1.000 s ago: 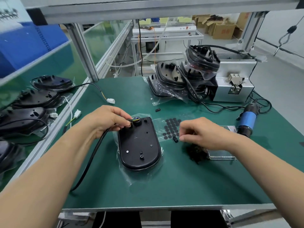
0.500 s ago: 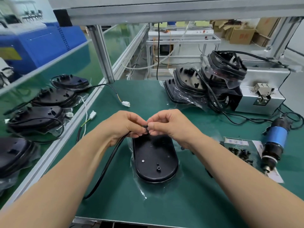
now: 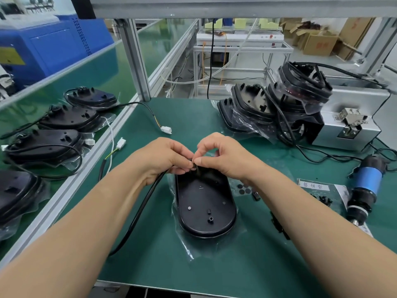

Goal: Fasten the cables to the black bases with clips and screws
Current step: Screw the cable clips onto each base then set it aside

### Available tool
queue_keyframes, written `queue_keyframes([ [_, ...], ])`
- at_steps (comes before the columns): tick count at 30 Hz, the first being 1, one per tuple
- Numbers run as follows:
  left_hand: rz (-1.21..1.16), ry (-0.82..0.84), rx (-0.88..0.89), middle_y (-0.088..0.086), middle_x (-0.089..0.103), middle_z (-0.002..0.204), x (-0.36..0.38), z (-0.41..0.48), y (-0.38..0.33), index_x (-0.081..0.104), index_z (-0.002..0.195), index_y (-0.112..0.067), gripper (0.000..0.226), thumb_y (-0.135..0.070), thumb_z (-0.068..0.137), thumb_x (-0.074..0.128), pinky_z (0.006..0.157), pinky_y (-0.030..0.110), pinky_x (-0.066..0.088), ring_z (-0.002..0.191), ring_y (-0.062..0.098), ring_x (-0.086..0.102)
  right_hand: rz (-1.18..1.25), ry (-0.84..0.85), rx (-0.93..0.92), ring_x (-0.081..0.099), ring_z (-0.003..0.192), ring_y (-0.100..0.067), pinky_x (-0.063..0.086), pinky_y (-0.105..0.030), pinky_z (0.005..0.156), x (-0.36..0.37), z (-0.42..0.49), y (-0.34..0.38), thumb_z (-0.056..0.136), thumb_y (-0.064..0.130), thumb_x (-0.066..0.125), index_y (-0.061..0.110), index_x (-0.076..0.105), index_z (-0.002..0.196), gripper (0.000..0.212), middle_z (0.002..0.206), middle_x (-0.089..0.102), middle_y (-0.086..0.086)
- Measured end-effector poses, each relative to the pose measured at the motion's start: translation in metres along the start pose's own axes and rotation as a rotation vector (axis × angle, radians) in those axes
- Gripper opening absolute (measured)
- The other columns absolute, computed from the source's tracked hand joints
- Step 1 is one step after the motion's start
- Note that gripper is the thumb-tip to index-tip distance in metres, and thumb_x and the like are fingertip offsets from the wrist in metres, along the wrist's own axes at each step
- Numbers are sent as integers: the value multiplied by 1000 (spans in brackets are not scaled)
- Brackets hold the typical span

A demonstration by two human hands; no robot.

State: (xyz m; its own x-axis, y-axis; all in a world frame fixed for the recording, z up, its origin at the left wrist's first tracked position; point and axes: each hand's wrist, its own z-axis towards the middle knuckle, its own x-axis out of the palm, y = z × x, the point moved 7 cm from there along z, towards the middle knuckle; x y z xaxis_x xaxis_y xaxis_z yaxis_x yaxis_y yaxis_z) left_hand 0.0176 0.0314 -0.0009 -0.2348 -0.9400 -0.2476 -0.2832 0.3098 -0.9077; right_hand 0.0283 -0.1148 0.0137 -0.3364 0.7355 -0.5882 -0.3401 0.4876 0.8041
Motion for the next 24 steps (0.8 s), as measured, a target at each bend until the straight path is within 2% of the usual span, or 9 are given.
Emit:
queue_keyframes([
  [1, -31, -7, -18, 12, 72, 73, 0, 0, 0, 72, 85, 0, 15, 12, 76, 68, 56, 16, 55, 60, 10, 65, 13, 12, -15, 55, 84, 3, 40, -15, 76, 2, 1, 2, 86, 17, 76, 24, 72, 84, 9, 104, 66, 0],
  [3, -121, -16, -69, 14, 71, 70, 0, -2, 1, 69, 85, 5, 15, 16, 77, 64, 53, 17, 55, 58, 12, 68, 56, 62, -40, 56, 74, 5, 42, -16, 73, 8, 2, 5, 88, 11, 72, 14, 69, 88, 4, 94, 70, 0],
  [6, -243, -21, -128, 17, 69, 70, -1, -3, 1, 66, 80, 8, 14, 20, 79, 60, 52, 19, 55, 60, 18, 71, 40, 88, -57, 52, 71, -10, 43, -27, 72, 5, 7, 6, 90, 8, 69, 10, 67, 89, 3, 79, 64, -3],
  [8, -253, -25, -138, 17, 69, 71, -1, -4, 0, 67, 76, 6, 15, 19, 80, 60, 54, 20, 57, 61, 18, 71, 63, 123, -63, 50, 69, -9, 43, -25, 69, 4, 8, 7, 91, 7, 69, 10, 66, 89, 4, 76, 62, -1],
  [10, -253, -34, -136, 17, 70, 72, 0, -5, -1, 67, 74, 5, 17, 19, 80, 60, 57, 20, 58, 60, 17, 71, 111, 149, -66, 54, 70, -8, 46, -23, 71, 5, 9, 7, 90, 6, 70, 10, 64, 93, 8, 79, 65, 2],
  [13, -279, -76, -145, 19, 68, 76, -2, -4, 0, 66, 77, 7, 13, 19, 80, 61, 55, 20, 58, 60, 18, 71, 143, 185, -54, 60, 82, -10, 51, -29, 84, 7, 11, 4, 91, 5, 70, 8, 62, 104, 15, 93, 68, -3],
  [16, -317, -95, -166, 20, 68, 80, -4, -3, 2, 65, 83, 8, 12, 19, 80, 62, 52, 19, 56, 61, 18, 71, 162, 249, -44, 62, 84, -9, 51, -26, 85, 6, 13, 1, 91, 3, 68, 6, 65, 106, 16, 95, 70, -3],
  [20, -418, -40, -231, 14, 71, 75, 0, -5, 12, 68, 83, 7, 10, 14, 83, 61, 54, 18, 57, 63, 16, 72, 209, 256, -62, 58, 86, -16, 49, -38, 87, 7, 11, 0, 92, 1, 66, 10, 61, 102, 15, 96, 67, -8],
  [24, -524, -21, -270, 14, 71, 71, 2, -7, 19, 67, 81, 7, 8, 13, 82, 61, 53, 19, 57, 61, 17, 71, 214, 235, -80, 58, 75, -3, 45, -16, 76, 11, 9, -2, 92, -1, 65, 9, 64, 95, 10, 86, 67, 3],
])
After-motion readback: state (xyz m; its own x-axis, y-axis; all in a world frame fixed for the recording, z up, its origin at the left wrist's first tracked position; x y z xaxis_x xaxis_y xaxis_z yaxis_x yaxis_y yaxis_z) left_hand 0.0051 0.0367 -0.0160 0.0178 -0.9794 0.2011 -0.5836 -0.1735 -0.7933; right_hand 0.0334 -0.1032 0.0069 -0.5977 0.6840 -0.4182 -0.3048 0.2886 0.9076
